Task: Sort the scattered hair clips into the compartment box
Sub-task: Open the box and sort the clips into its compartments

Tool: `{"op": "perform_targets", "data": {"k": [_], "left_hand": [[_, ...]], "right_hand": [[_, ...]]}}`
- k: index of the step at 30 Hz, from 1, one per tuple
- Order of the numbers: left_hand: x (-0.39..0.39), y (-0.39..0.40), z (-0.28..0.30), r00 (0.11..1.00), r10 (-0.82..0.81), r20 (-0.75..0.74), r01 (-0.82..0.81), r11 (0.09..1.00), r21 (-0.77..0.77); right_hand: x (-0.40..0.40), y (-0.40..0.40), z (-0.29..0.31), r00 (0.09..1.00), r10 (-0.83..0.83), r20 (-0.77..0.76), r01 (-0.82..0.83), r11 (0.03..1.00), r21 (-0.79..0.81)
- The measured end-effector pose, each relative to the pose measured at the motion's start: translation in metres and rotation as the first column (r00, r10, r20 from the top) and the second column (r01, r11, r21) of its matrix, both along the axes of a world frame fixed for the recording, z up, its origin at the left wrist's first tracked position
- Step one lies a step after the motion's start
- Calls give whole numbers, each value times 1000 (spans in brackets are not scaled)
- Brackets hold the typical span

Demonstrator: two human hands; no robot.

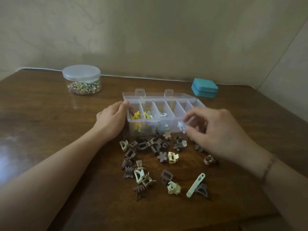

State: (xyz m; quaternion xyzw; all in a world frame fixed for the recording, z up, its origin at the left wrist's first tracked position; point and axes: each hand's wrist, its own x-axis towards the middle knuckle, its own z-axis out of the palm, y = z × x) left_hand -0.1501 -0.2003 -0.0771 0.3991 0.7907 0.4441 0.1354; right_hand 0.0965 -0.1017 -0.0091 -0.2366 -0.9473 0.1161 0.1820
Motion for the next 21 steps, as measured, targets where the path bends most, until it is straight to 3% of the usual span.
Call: {"op": "perform_targets", "data": {"k": [5,13,17,21], "left_hand": [[0,-3,2,1000,12,-6,-12,1000,-5],[4,-4,5,999,0,-40,-1,1000,-10],[4,-4,5,999,2,-34,-2,1000,-24],[5,-4,7,999,20,-42,-22,999,-37]], "right_hand": [[-83,6,10,967,49,-251,-72,994,-81],[-124,7,-26,978,109,-178,-122,990,-65],[-107,10,-14,977,133,-169,-136,991,-3],[-54,6,1,963,192,-188,-203,978,-45]]}}
